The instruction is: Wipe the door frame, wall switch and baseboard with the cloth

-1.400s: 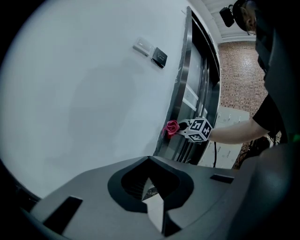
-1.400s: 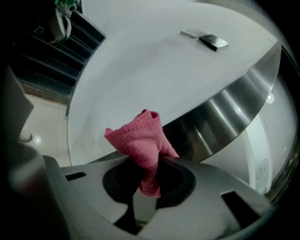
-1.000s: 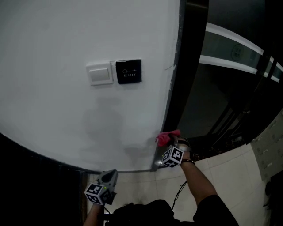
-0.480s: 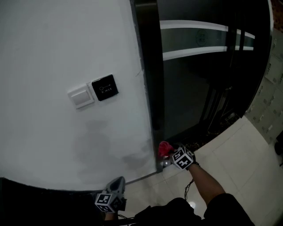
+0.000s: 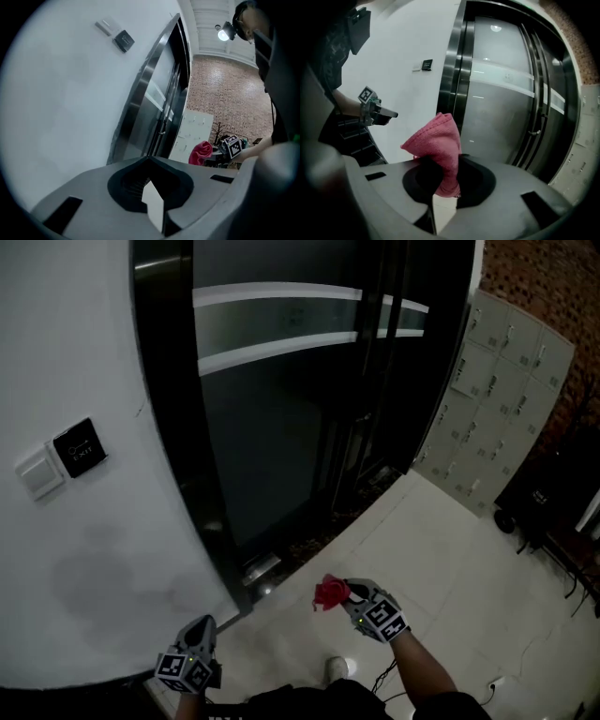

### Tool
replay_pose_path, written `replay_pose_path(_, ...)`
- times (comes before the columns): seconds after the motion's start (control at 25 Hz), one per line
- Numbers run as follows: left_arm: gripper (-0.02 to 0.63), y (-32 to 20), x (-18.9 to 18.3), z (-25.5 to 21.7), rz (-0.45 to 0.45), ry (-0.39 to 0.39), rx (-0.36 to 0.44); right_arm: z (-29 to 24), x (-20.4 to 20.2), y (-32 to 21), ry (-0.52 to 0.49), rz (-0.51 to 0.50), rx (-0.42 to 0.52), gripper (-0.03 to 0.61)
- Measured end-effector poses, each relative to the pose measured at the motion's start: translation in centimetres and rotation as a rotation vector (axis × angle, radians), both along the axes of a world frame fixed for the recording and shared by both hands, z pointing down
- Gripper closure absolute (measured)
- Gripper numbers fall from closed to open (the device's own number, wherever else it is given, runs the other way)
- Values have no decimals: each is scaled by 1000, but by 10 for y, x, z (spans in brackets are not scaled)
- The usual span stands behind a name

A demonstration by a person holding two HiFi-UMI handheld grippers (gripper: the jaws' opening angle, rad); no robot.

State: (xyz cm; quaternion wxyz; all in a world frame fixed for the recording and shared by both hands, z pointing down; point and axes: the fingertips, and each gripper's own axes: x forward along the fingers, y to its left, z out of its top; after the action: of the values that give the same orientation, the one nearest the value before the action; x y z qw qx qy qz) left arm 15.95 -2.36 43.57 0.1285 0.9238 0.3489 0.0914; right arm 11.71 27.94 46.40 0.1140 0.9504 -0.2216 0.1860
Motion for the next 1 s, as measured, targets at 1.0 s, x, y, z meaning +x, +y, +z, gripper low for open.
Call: replay_pose_path(1.0, 621, 150, 152, -48, -510, 153, 97, -180, 303, 72, 326, -628, 223, 520)
